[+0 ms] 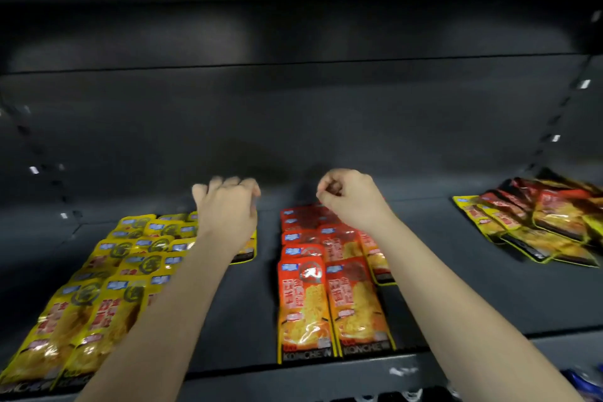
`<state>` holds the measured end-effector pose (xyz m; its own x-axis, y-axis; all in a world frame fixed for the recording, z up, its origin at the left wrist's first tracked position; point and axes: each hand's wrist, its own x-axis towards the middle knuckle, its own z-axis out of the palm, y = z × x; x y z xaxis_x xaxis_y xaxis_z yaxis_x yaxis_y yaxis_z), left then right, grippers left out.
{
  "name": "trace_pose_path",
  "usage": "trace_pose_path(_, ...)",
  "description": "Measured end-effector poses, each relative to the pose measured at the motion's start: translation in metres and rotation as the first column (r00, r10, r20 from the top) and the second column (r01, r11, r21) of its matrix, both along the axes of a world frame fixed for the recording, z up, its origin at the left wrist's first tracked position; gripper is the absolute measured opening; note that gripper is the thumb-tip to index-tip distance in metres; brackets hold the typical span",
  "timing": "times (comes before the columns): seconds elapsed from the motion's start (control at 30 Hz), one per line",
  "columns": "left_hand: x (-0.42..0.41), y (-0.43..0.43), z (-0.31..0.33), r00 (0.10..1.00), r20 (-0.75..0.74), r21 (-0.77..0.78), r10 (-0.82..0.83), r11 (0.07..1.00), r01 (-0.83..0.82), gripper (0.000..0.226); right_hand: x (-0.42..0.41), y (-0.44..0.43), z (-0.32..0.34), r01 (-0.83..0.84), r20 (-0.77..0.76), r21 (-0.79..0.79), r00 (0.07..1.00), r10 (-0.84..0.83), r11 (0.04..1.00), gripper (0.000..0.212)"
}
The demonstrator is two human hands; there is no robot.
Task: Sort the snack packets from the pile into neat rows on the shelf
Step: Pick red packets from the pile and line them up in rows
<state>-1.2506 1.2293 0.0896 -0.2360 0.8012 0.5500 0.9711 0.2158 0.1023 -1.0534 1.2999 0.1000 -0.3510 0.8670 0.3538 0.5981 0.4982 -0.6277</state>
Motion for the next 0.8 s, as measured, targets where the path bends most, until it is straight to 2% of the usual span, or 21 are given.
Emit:
trace_pose_path(0.27, 0.127, 0.03, 0.022, 0.975, -0.005, -0.002, -0.222, 0.975, 0.222, 0.022, 0.103, 0.018, -0.003, 0.092, 0.098, -0.023, 0.991, -0.09, 0.995, 0.009)
trace_pose_path(0.6, 0.279, 0.074, 0.007, 0.922, 0.043, -0.126, -0.385, 0.913, 0.388, 0.026, 0.251, 0.039, -0.011, 0.252, 0.156, 0.019, 0.955, -0.252, 0.968, 0.007)
trace_pose_path(0.8, 0.348, 0.091, 0.0, 0.896, -0.005, -0.24, -0.444, 0.87, 0.43, 0.024, 0.314, 0.045, -0.017, 0.302, 0.181, 0.052, 0.934, -0.307, 0.952, 0.009)
